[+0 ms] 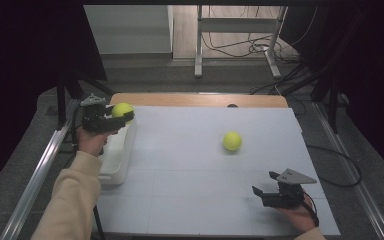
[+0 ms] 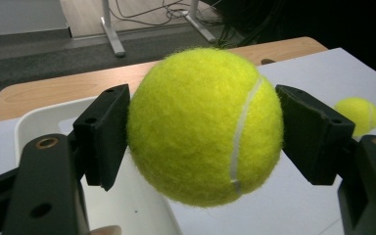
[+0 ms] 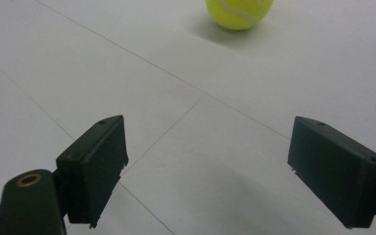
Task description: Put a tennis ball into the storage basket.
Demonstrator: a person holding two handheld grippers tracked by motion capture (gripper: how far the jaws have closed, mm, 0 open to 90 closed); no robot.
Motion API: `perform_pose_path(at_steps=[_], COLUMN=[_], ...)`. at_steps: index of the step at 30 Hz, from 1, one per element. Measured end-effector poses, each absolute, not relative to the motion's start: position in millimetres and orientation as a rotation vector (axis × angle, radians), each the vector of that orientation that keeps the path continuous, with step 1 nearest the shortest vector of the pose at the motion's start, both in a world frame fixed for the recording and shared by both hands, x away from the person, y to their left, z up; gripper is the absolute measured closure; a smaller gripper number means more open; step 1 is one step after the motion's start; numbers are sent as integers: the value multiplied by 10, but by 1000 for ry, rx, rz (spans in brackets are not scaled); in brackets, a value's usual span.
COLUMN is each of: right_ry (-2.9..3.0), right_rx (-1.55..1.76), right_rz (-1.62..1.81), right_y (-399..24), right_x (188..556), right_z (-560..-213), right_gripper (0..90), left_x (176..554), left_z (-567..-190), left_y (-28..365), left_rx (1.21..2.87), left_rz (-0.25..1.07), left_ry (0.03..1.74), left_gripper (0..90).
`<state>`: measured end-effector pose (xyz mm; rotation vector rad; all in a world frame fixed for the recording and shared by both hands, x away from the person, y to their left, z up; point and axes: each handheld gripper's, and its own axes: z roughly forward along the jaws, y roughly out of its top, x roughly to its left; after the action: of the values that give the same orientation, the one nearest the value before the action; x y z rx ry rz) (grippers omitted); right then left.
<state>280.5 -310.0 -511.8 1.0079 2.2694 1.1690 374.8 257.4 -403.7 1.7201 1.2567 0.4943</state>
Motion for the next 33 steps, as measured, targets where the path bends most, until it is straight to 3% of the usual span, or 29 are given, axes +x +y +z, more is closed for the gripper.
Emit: perform_pose_path(at_steps=[33], right_ry=[2272], right_rx=[1010], right_rz=[1157], right_y=[-3105], right_x=[2805], right_z=[-5118], right_gripper=[154], left_x=[4069], left_z=[-4196], left_y=[2747], left_rx=[1796], left_rz=[549], left_ry=[1394], left_gripper=[257])
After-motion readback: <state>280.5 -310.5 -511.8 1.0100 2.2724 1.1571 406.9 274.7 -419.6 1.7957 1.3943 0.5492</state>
